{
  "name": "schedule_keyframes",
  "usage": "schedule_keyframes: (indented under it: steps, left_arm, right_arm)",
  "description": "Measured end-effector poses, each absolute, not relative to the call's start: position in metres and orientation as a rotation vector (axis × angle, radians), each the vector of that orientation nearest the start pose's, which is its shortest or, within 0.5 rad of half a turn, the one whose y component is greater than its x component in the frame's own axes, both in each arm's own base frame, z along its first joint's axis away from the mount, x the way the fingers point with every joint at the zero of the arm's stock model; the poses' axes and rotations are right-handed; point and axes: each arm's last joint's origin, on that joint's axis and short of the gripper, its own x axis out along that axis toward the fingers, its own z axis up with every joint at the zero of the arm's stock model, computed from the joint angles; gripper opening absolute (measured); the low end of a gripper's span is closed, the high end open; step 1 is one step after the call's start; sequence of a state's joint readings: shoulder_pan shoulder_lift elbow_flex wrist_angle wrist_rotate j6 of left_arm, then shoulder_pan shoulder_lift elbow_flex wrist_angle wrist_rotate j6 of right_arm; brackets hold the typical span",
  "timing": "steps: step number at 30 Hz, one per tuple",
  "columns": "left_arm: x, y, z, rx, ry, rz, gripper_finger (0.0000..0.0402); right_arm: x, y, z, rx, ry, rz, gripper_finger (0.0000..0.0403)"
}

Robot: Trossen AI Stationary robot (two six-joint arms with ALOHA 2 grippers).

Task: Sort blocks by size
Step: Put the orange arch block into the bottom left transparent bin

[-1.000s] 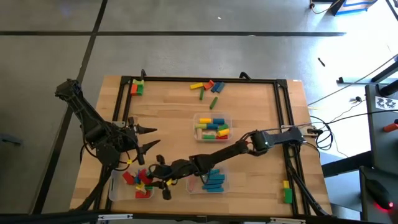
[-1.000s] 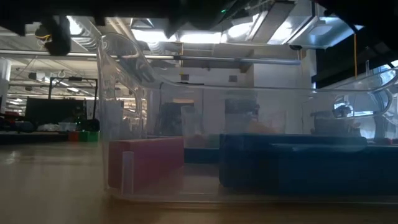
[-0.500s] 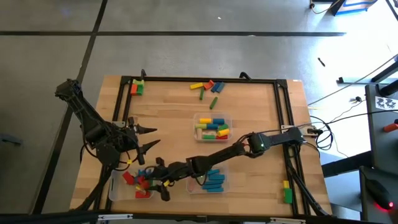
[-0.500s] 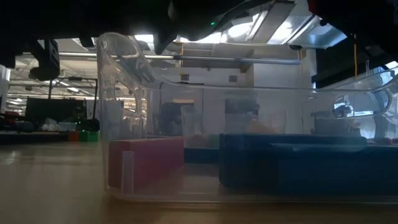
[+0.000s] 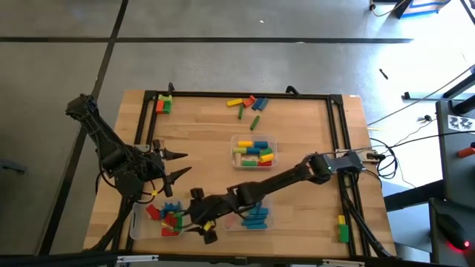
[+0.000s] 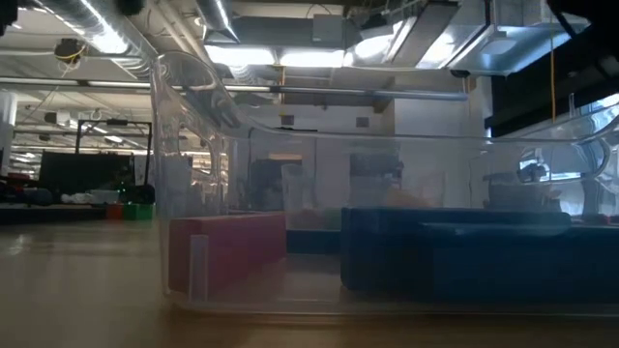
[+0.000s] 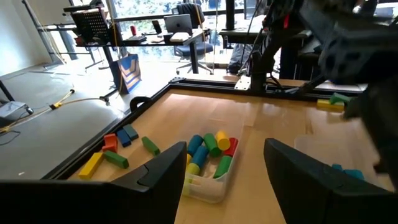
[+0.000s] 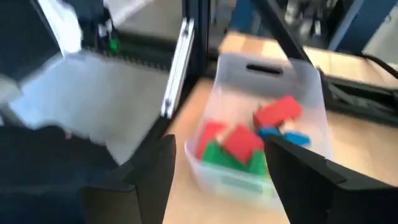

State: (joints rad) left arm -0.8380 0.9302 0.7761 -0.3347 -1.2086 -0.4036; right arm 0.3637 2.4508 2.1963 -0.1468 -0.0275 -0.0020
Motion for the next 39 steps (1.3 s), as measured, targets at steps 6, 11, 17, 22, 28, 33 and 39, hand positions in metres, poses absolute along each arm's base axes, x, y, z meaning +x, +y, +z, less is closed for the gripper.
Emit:
schedule_keyframes:
  steps: [6,11,17,22,28,33,39]
  left_arm:
    - [0.142,-0.118,0.299,0.019,0.179,0.406,0.0210]
    - [0.142,-0.118,0.299,0.017,0.178,0.406,0.0210]
    - [0.146,-0.122,0.294,0.044,0.194,0.409,0.0210]
    - [0.152,-0.118,0.292,0.059,0.202,0.447,0.0210]
    - [0.164,-0.110,0.286,0.039,0.213,0.529,0.0210]
    - [0.177,-0.102,0.280,-0.005,0.216,0.611,0.0210]
    - [0.190,-0.090,0.273,-0.125,0.264,0.609,0.0210]
  right_arm:
    - [0.508,0.199,0.248,-0.170,0.534,0.345,0.0245]
    - [0.496,0.190,0.267,-0.187,0.572,0.314,0.0246]
    - [0.472,0.163,0.272,-0.222,0.604,0.194,0.0246]
    - [0.434,0.125,0.277,-0.191,0.547,0.080,0.0246]
    - [0.380,0.069,0.265,-0.093,0.481,-0.073,0.0246]
    - [0.334,0.033,0.253,-0.045,0.511,-0.233,0.0246]
    - [0.292,0.003,0.245,-0.037,0.504,-0.427,0.0246]
